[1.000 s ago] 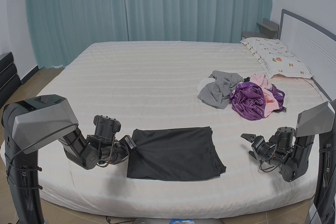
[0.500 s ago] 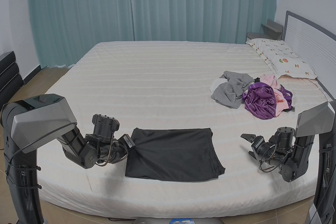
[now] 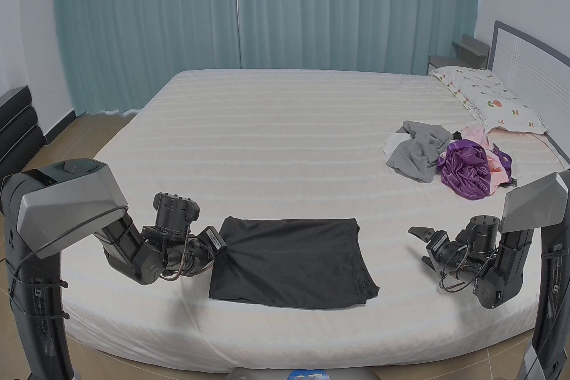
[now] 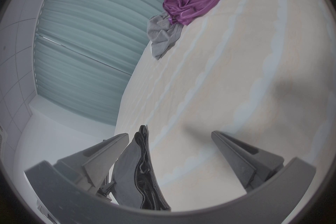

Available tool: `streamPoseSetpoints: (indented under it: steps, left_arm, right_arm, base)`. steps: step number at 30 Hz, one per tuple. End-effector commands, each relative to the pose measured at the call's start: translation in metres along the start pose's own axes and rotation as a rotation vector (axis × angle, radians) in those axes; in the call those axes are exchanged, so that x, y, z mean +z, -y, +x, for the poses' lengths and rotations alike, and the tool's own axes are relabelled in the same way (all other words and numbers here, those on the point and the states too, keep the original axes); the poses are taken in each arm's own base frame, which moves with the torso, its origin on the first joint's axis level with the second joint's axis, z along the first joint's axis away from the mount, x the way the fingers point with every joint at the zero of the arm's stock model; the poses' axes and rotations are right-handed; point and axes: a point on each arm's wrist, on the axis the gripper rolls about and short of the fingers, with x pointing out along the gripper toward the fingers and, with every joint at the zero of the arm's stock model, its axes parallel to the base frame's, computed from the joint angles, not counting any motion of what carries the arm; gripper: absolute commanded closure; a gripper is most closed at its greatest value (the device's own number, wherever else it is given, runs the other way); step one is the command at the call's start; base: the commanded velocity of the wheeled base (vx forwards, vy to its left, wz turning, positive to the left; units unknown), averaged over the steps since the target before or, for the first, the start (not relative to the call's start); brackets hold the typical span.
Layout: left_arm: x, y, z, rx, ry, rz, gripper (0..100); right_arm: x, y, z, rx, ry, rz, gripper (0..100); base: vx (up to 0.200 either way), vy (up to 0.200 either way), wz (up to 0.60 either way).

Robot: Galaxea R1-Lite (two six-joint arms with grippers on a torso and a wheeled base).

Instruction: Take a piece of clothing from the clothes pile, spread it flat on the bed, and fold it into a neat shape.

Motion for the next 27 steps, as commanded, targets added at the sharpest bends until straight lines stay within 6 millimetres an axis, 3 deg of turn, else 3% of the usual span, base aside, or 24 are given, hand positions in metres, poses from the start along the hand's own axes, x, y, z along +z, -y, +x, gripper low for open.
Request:
streamPoseSetpoints:
  steps: [1,18,27]
  left_arm:
    - [-0.001,-0.0005,-0.0009,0.002,-0.003,0.0,100]
    - [-0.0001,0.0003,-0.0047,0.03,-0.022,-0.014,100]
    - [-0.0017,0.0,-0.0035,0.032,-0.028,-0.012,100]
  right_arm:
    - [-0.0002,0.0002,0.0001,0.0,-0.001,-0.001,0]
    - [-0.0002,0.0002,0.0001,0.0,-0.001,0.0,0]
    - [-0.0002,0.0002,0.0001,0.0,-0.001,-0.001,0]
  base:
    - [0.0,0.2,0.0]
    - [0.0,0.2,0.0]
    - [0.0,0.0,0.0]
